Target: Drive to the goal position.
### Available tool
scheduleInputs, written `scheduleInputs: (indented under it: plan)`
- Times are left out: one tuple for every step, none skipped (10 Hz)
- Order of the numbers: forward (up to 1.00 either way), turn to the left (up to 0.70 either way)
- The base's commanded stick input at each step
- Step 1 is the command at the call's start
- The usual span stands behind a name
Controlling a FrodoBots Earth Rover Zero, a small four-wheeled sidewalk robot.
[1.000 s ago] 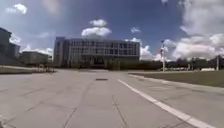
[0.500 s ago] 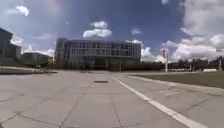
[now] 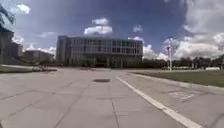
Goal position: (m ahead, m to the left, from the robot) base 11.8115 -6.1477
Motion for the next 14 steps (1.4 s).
scheduleInputs:
  plan:
    - [1.0,0.0]
    - [1.0,0.0]
    - [1.0,0.0]
    - [1.0,0.0]
    - [1.0,0.0]
    - [1.0,0.0]
    - [1.0,0.0]
    - [1.0,0.0]
    - [1.0,0.0]
    - [1.0,0.0]
    - [1.0,0.0]
    - [1.0,0.0]
    - [1.0,0.0]
    - [1.0,0.0]
